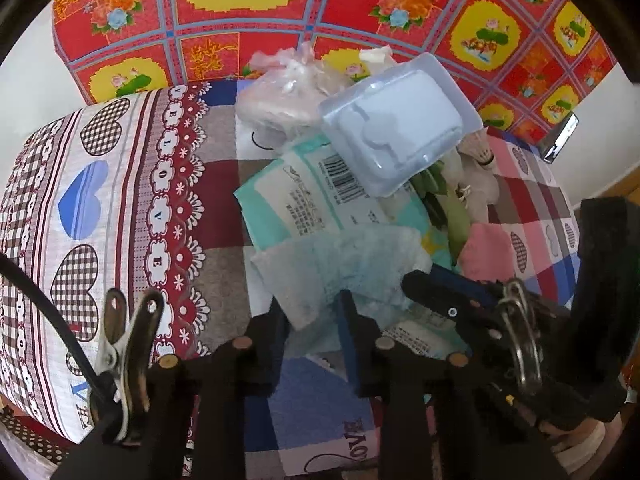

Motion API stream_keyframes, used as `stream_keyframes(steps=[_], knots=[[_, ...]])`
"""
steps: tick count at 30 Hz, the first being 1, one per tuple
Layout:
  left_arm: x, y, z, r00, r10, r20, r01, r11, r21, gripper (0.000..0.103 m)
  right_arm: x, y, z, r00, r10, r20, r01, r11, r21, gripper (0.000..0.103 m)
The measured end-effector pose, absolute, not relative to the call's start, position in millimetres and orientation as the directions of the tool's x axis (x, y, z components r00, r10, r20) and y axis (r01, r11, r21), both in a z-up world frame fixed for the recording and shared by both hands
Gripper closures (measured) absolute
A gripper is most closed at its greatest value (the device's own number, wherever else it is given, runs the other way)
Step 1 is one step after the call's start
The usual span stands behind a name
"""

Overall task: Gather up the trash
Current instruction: 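Close the left gripper on the blue face mask and lift it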

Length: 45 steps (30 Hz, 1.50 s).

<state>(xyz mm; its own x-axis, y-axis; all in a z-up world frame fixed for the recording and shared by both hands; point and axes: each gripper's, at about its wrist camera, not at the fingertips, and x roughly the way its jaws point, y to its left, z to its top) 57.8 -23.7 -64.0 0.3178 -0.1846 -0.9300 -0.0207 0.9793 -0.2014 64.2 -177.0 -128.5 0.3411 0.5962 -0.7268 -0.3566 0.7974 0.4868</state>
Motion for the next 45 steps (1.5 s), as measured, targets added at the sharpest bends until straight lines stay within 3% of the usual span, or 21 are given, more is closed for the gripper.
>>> stream_keyframes(steps=[11, 45], knots=[[42, -14, -49, 0.369, -0.189, -0.910, -0.034, 0.976, -0.216, 0.090, 54, -169, -114, 0.361, 0.634, -0.684, -0.422, 0.765, 0.486, 0.088], [-53, 93, -2, 0.514, -0.182, -0.838, -0.090, 0.960, -0.264, 0.091, -15, -75, -65, 0.389, 0.666, -0.637, -0.536, 0.726, 0.431, 0.089]])
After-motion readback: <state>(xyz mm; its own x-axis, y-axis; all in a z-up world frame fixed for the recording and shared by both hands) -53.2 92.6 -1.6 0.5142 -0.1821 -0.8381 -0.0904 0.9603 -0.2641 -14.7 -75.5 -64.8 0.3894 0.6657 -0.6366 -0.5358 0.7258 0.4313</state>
